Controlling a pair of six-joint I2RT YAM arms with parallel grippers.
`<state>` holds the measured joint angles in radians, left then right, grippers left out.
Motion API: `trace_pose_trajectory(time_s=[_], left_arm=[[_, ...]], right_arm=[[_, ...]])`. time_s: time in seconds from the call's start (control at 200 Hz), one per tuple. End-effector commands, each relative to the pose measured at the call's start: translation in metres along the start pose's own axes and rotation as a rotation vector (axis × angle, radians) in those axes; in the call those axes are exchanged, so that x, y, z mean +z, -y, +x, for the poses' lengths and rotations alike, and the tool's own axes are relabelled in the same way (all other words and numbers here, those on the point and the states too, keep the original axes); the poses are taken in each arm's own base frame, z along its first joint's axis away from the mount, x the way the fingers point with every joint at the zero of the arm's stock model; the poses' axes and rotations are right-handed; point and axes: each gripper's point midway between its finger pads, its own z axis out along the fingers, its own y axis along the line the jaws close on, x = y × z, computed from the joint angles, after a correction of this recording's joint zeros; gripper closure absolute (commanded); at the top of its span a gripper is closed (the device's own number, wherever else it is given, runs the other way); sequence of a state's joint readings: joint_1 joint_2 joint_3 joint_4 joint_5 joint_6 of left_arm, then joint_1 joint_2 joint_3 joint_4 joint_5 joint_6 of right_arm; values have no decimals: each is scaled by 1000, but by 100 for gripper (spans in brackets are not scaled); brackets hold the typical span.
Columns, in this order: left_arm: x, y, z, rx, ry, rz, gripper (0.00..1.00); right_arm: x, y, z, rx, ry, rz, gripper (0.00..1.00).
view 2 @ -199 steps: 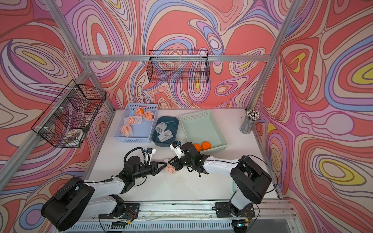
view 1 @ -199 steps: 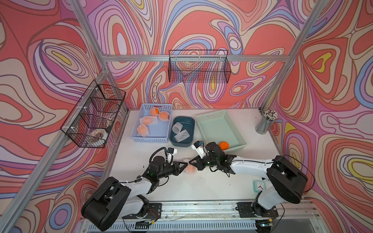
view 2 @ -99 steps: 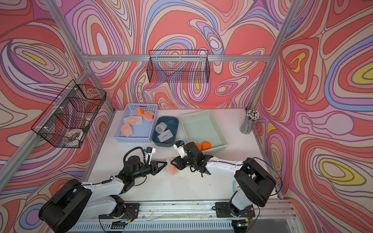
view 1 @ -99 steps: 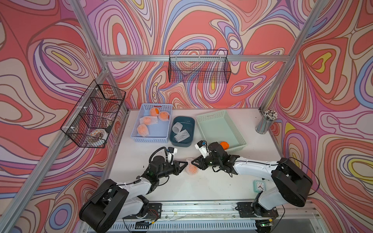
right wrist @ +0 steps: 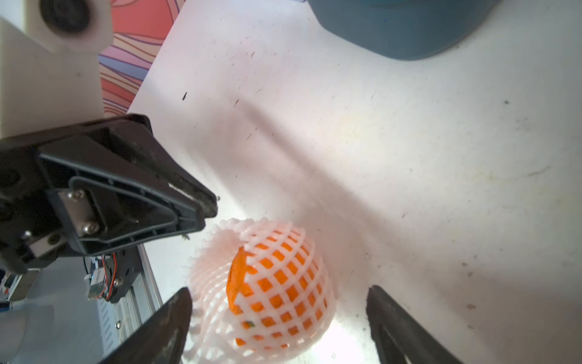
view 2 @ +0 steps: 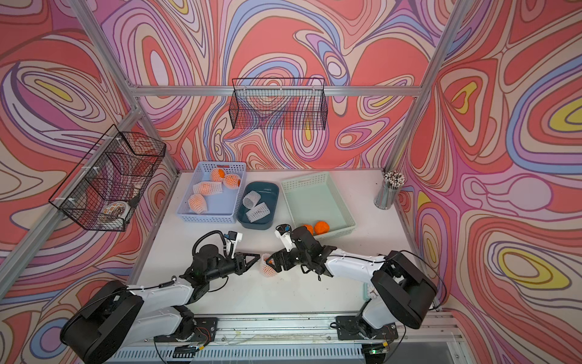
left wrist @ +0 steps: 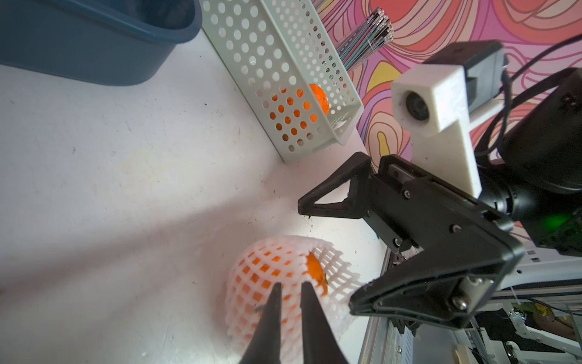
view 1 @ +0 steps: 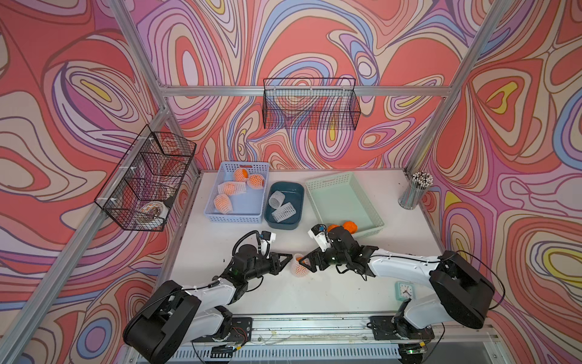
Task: Remove foam nets from oranges
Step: Remove the foam net from the orange.
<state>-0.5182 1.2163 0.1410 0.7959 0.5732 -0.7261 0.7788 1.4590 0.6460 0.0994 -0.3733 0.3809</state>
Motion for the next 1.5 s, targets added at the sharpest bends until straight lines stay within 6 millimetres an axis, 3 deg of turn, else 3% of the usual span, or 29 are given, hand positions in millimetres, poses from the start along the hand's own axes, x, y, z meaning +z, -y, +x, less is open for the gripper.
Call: trace_pose_trajectory(time_s=[0.0,0.416,0.656,1.057,1.162,1.247,1.392,1.497], left_arm=[[-3,1,1,21,12,1,83],[-4,-2,4,19,7,-11,81],[-7,-1,4,34,13,-13,80],[-15,0,10,62,4,-16,79],[-18,-3,13,64,-2,-37,75],[-21,-3,13,67,4,-48,64],[-26,-6,14,75,11,-73,45],[-27,-4,15,86,6,-65,38]], right_arm=[[-3,-9,2,-27,5,-32,8],[-26,-34,3,-109,62,-86,2],[-11,-23,19,-135,19,-8,2],[15,-14,3,-233,22,122,8],[21,-12,3,-241,3,136,14],[25,-10,4,-243,-14,143,22],[27,-8,2,-243,-15,154,41],[26,-9,-1,-248,-14,155,53]])
